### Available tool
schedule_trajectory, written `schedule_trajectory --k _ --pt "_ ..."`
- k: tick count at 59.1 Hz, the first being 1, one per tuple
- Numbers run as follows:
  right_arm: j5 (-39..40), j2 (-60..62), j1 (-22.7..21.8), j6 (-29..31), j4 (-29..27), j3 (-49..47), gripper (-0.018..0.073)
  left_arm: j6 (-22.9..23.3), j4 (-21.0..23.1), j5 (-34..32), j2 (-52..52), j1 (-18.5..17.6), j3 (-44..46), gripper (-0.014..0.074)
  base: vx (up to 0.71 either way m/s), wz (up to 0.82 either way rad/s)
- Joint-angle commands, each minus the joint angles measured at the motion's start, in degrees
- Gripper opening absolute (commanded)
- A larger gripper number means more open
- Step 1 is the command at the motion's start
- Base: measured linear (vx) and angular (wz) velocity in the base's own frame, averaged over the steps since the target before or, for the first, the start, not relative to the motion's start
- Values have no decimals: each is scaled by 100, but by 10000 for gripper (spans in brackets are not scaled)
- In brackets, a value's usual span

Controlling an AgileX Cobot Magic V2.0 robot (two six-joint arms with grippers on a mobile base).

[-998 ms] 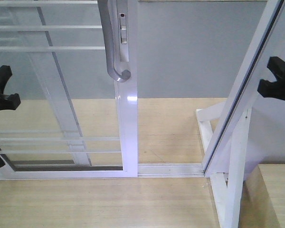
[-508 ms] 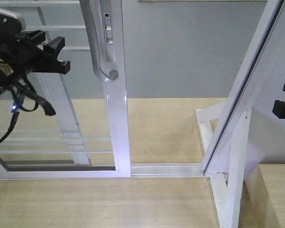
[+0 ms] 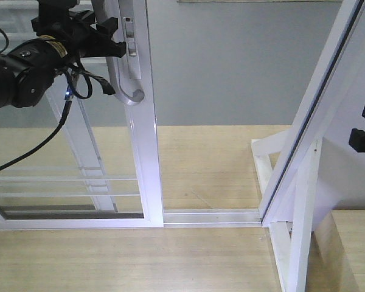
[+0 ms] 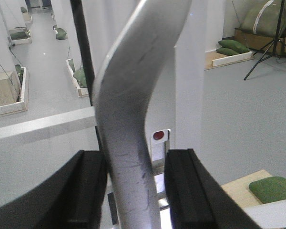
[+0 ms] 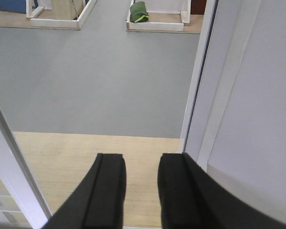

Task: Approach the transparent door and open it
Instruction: 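Release the handle and move the left gripper onto it, then slide the door farther open with the left gripper holding the handle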

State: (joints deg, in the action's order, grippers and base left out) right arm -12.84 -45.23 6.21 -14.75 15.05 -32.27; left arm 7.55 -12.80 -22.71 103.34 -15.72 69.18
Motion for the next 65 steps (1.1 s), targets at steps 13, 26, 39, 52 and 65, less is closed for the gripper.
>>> schedule_trajectory --k 13,26,39,52,65 --pt "408 38 -33 43 56 -168 272 -11 46 -487 333 27 571 405 0 0" --pt "396 38 -33 43 177 -168 272 -17 143 -367 196 196 571 387 0 0" --pt "385 38 -33 43 252 -168 272 -7 240 401 -37 545 543 388 0 0" --pt "330 38 -33 43 345 -168 272 -7 229 711 -212 744 543 388 0 0" --pt "320 38 -33 43 350 -168 272 -7 226 1453 -366 977 543 388 0 0"
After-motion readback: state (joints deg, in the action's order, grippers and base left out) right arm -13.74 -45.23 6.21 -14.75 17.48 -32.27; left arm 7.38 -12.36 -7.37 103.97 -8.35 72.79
